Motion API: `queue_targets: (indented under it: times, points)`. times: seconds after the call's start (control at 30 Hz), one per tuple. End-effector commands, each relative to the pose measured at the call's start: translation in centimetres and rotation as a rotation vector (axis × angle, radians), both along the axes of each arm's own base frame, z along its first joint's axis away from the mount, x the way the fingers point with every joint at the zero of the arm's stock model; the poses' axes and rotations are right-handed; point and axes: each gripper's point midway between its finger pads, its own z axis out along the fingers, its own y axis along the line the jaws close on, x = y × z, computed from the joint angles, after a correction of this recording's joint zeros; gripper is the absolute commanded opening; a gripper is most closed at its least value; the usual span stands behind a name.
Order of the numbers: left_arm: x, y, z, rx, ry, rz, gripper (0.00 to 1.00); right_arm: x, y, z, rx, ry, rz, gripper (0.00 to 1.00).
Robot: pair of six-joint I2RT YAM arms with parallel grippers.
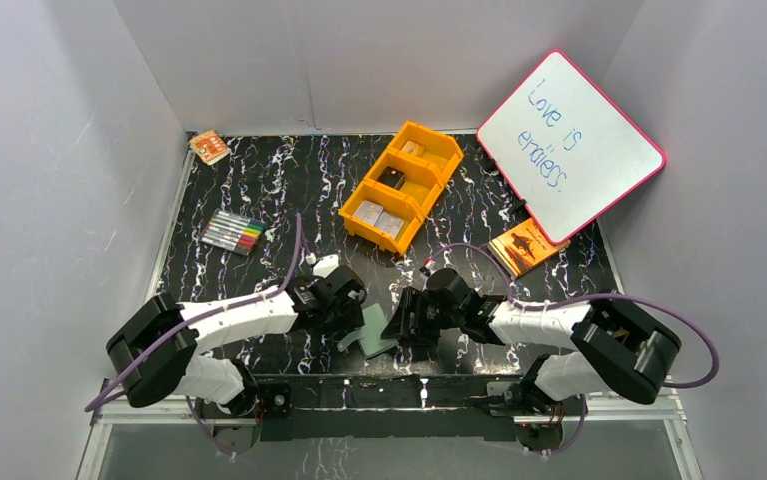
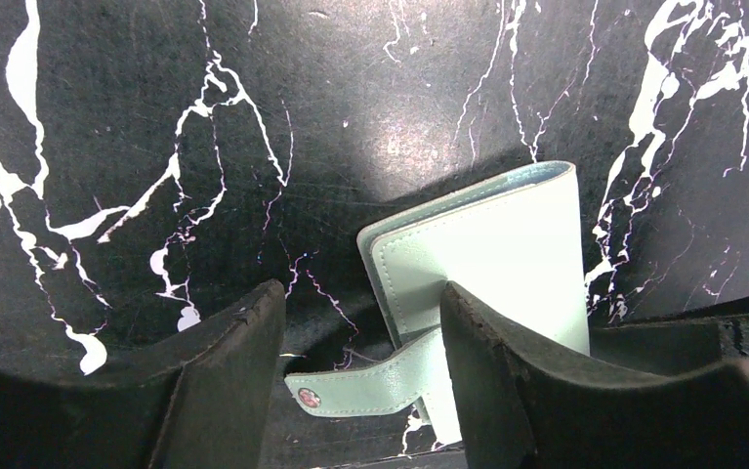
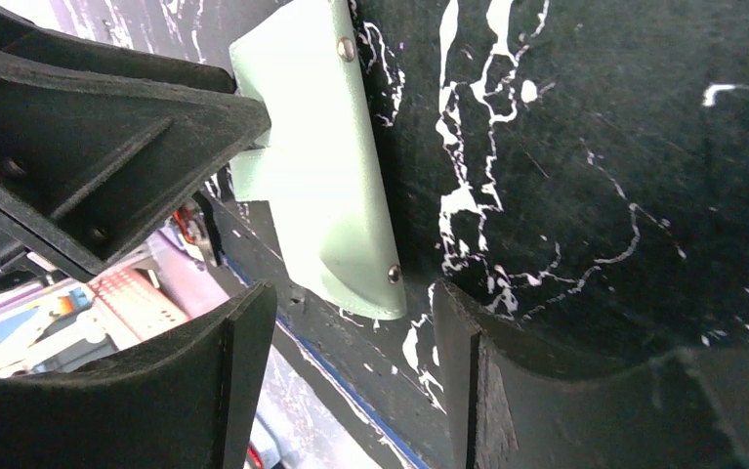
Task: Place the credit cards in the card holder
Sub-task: Close the card holder at the center of the board.
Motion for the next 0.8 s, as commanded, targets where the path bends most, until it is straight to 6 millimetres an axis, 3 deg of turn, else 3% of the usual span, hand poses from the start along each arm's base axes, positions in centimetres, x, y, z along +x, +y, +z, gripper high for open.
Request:
queue_targets:
  times: [0.0,0.57,0.77]
  points:
    - [-2.8,4.3,-3.0,0.151,0.090,0.017,0.57,-0.4,0.4,-0.8,0.039,0.051,-0.003,0.68]
    - [-4.3,5.2,-4.5,0.128,0.126,0.040,0.54,-0.7,2.6,-1.3,0.135,0.105,0.045,0.52]
    - [-4.8,5.4,-5.0,0.113,0.144,0.046,0.53,-0.4,3.6,-1.2,0.174,0.114,0.049,0.52]
